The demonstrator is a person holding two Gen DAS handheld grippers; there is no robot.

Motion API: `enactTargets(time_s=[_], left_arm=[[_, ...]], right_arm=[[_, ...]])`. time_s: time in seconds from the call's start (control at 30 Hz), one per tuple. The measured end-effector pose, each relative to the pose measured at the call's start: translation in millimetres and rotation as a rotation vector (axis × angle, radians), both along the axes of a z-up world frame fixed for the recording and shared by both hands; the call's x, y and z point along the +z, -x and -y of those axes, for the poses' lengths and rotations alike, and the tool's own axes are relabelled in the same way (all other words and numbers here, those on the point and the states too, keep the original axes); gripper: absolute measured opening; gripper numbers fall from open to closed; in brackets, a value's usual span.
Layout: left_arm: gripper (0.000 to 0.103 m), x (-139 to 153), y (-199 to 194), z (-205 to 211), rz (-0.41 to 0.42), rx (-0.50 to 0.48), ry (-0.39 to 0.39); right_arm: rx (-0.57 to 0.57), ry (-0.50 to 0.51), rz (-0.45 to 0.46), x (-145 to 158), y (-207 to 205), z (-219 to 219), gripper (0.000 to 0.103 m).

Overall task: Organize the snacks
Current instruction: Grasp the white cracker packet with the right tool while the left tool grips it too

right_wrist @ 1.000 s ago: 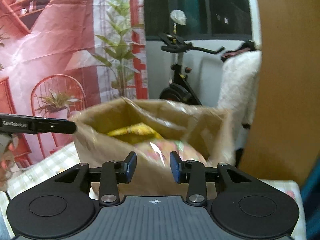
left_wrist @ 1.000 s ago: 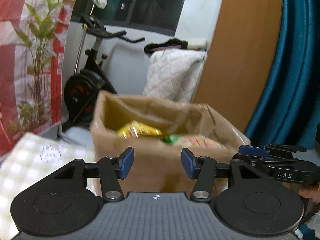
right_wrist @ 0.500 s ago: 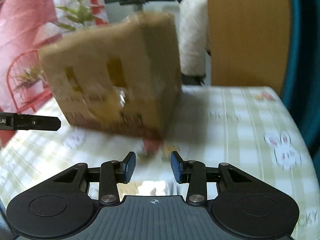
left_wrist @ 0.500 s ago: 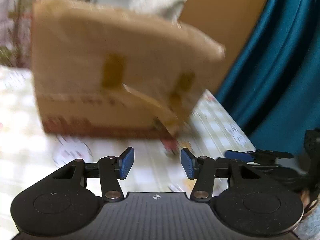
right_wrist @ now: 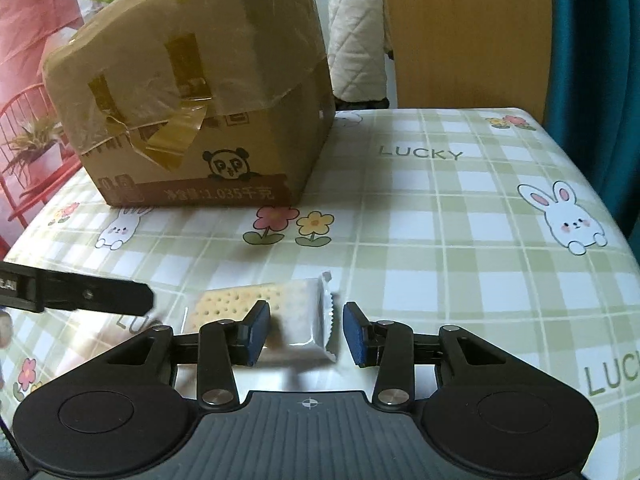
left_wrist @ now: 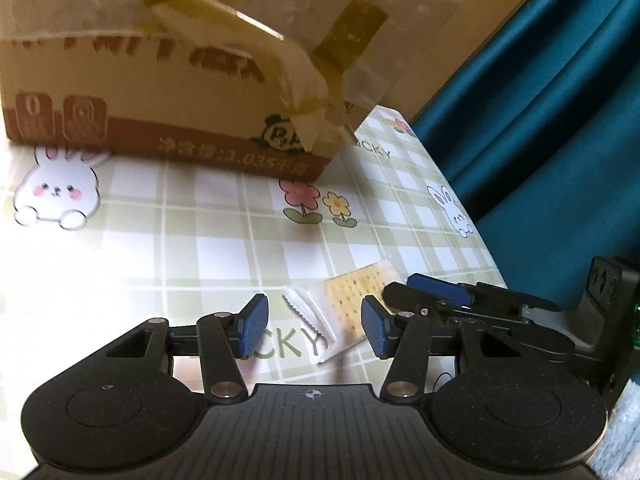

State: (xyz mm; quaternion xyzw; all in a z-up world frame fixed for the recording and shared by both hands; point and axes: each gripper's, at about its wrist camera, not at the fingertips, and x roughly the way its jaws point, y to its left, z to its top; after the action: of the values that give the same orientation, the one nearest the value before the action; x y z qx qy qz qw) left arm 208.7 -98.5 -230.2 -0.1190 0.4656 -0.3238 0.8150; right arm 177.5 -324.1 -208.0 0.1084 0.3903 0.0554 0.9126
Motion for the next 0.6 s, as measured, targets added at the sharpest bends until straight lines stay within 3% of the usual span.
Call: enactTargets(time_s=[0.27,0.4,0.6], left_arm=[[0.052,-16.1,-0.7,16.4,-0.029,-0.015,0.0],[0.042,-19.6,-0.2,15.2,-0.027,0.008,-0.046],[0.042,-21.4,3.8,3.8,-0.051,0.049,-0.017]], right_arm=[[0.016,-0.065,-0.009,-2.5,-2.6,-4.6,0.039],[0.046,-0.076,-0.013,-3.5,-1.9,-14.7,0.038],[0.044,-0.067,-0.012,-3.0,-5.1,-17.8,0.039]])
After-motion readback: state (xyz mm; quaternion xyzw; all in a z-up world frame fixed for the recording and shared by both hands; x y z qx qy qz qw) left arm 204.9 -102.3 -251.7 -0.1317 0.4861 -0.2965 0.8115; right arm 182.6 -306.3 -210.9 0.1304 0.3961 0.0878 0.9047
